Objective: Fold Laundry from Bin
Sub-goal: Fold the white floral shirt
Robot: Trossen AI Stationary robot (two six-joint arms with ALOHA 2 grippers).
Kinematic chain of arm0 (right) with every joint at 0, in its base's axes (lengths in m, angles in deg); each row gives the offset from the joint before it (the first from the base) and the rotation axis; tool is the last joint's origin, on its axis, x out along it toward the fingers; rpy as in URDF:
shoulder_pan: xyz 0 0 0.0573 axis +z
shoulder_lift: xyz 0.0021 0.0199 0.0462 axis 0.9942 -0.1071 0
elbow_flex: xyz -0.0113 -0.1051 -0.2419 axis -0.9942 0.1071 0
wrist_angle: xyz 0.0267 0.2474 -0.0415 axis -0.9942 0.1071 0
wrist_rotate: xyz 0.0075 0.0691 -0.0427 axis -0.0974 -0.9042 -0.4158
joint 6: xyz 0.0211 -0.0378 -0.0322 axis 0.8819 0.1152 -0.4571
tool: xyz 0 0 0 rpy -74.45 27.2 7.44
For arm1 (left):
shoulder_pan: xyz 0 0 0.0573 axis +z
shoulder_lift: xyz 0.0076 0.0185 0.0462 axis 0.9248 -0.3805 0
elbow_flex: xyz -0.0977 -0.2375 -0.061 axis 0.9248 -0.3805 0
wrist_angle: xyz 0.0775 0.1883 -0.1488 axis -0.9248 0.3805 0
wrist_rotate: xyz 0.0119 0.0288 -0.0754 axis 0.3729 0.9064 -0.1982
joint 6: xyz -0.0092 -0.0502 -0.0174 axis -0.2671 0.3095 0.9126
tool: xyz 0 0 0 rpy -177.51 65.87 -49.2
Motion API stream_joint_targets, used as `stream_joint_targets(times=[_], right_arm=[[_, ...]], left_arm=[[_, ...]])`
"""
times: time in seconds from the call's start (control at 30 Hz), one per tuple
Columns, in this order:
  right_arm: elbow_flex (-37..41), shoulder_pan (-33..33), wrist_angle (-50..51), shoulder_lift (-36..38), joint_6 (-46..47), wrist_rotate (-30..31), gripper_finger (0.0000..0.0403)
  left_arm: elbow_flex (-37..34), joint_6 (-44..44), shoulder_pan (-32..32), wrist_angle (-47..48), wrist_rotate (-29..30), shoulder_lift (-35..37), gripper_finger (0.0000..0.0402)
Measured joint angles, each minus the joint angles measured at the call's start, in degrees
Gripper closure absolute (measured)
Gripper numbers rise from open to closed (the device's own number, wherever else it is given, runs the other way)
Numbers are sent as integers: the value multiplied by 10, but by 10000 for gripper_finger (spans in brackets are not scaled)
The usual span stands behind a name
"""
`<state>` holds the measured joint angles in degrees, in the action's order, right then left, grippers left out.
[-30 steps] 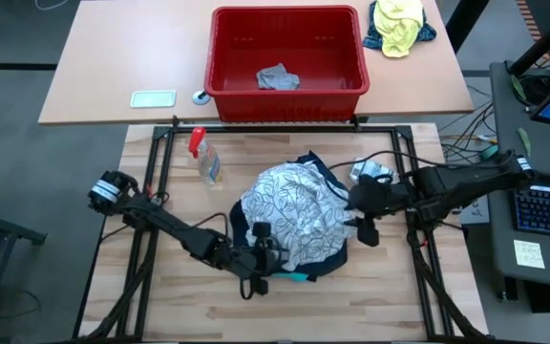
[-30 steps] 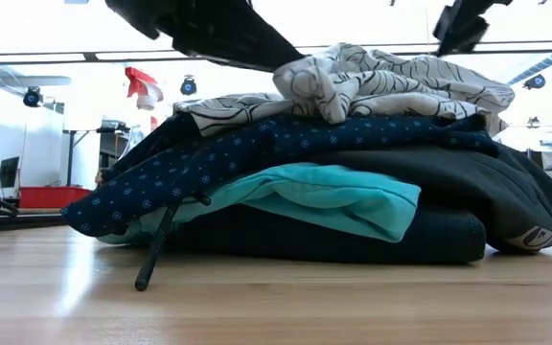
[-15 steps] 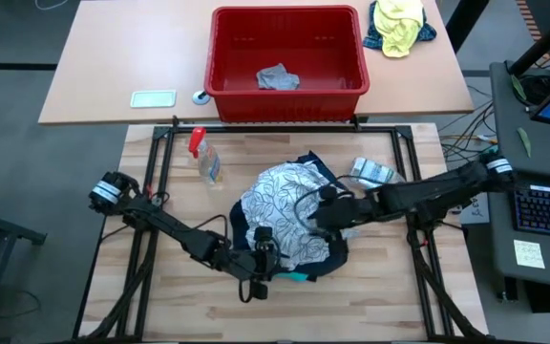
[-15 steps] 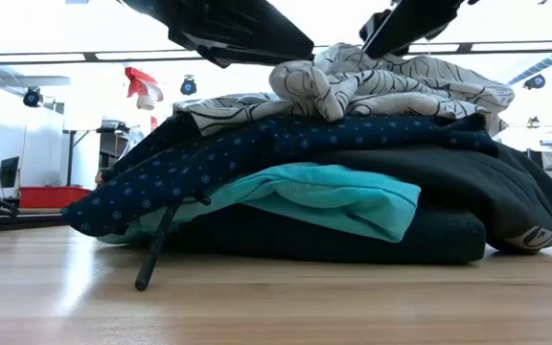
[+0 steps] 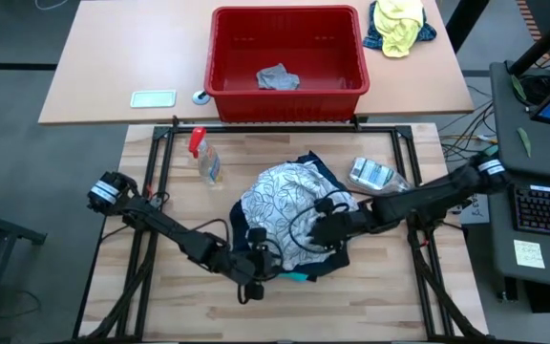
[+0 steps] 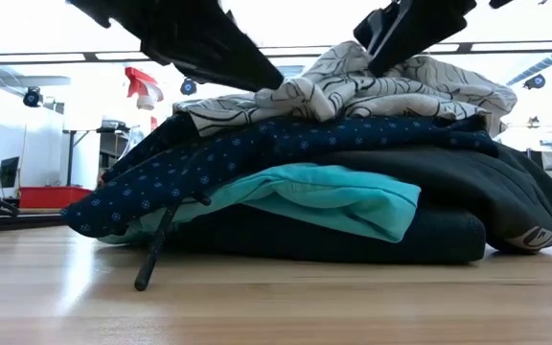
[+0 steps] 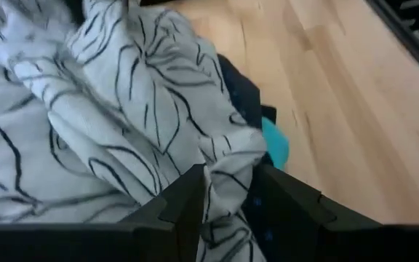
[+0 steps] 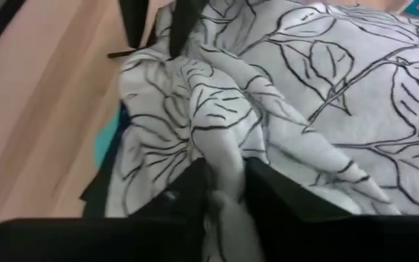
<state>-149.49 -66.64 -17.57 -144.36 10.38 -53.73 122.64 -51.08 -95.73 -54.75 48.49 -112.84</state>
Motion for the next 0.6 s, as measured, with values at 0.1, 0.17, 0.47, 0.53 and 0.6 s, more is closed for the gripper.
stream_joint_targets(times=[0.1, 0.17, 0.47, 0.53, 0.6], right_arm=[[0, 15, 16, 4, 9, 0, 363], [0, 26, 31, 6, 20, 0, 385], [4, 65, 52, -2, 64, -1, 390], [7, 66, 39, -5, 72, 0, 390], [10, 66, 27, -8, 84, 2, 390]], left_arm=[[0, 17, 0, 22, 16, 0, 281], [1, 33, 0, 50, 28, 1, 281], [60, 99, 0, 230, 64, 2, 281], [75, 98, 0, 254, 65, 2, 281], [87, 97, 0, 281, 65, 2, 281]])
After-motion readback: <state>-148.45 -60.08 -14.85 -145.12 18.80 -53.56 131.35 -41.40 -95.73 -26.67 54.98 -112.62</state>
